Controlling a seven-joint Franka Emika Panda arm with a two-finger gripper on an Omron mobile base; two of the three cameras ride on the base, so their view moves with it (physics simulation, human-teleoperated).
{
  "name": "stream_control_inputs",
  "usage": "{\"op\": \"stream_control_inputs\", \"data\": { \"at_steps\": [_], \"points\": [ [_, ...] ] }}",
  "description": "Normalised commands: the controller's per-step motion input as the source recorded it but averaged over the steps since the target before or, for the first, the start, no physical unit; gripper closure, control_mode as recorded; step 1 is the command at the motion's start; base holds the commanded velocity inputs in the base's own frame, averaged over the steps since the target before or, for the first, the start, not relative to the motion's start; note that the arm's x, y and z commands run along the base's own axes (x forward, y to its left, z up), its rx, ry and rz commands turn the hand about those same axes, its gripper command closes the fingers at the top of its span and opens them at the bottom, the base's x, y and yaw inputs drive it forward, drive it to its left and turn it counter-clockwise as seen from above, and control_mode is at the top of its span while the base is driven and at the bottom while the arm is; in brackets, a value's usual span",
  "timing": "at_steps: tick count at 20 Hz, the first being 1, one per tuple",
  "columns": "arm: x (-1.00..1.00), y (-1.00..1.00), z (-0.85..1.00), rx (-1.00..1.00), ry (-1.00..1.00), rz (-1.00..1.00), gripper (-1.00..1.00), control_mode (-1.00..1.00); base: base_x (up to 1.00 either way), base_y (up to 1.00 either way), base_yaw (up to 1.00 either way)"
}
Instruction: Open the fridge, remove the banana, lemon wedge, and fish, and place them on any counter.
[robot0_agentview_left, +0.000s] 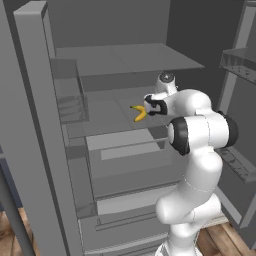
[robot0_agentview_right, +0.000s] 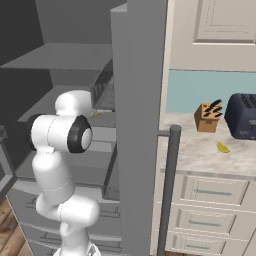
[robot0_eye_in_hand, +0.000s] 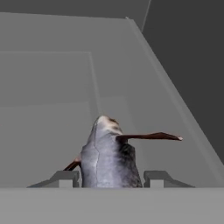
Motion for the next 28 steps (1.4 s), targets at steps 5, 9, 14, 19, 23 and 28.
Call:
{"op": "stream_control_inputs", "data": {
  "at_steps": [5,9,14,19,23,28],
  "points": [
    [0.00,0.00,0.00,0.00,0.00,0.00,1.00,-1.00,0.00,0.00,0.00],
    [0.00,0.00,-0.01,0.00,0.00,0.00,1.00,-1.00,0.00,0.00,0.00],
    [-0.15,0.00,-0.25,0.00,0.00,0.00,1.00,-1.00,0.00,0.00,0.00],
    [-0.67,0.02,-0.01,0.00,-0.10,0.00,1.00,-1.00,0.00,0.00,0.00],
    [-0.87,0.00,0.31,0.00,-0.06,0.00,1.00,-1.00,0.00,0.00,0.00],
    [-0.88,0.09,0.51,0.00,0.00,0.00,1.00,-1.00,0.00,0.00,0.00]
  ]
}}
